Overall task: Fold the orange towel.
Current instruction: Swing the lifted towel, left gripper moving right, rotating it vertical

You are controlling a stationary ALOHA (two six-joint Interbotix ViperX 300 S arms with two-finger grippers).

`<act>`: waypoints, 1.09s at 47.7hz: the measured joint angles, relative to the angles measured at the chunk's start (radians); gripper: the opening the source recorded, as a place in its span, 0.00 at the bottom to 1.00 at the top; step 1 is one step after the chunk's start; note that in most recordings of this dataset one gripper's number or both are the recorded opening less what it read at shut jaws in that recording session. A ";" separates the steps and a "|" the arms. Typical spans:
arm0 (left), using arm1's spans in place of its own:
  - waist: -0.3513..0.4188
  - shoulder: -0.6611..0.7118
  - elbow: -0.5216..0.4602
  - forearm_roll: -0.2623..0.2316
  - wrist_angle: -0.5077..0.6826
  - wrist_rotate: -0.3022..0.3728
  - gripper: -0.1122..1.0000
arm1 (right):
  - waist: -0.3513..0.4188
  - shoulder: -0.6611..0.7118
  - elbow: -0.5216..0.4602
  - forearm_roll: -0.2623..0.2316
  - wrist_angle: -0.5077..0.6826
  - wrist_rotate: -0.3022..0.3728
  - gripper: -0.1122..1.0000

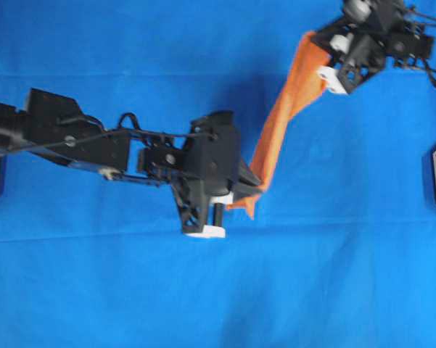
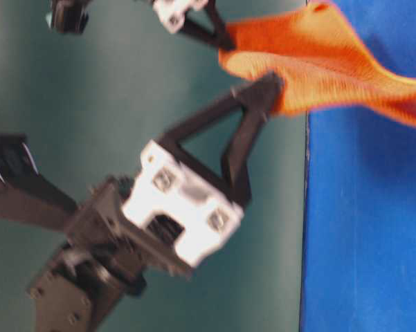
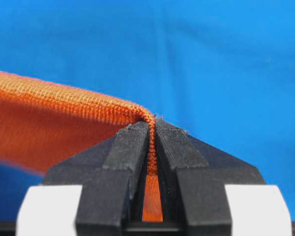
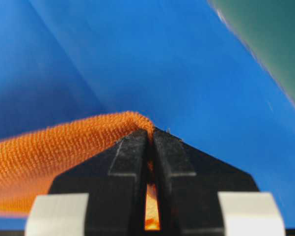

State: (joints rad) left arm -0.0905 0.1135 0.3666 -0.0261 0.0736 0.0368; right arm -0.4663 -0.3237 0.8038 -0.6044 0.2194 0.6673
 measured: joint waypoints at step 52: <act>-0.021 0.316 -0.402 0.003 -0.112 0.196 0.12 | -0.051 -0.123 0.083 -0.043 0.046 0.009 0.12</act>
State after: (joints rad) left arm -0.1120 0.4295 -0.0353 -0.0230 -0.0383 0.2332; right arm -0.5170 -0.4464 0.8866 -0.6473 0.2654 0.6765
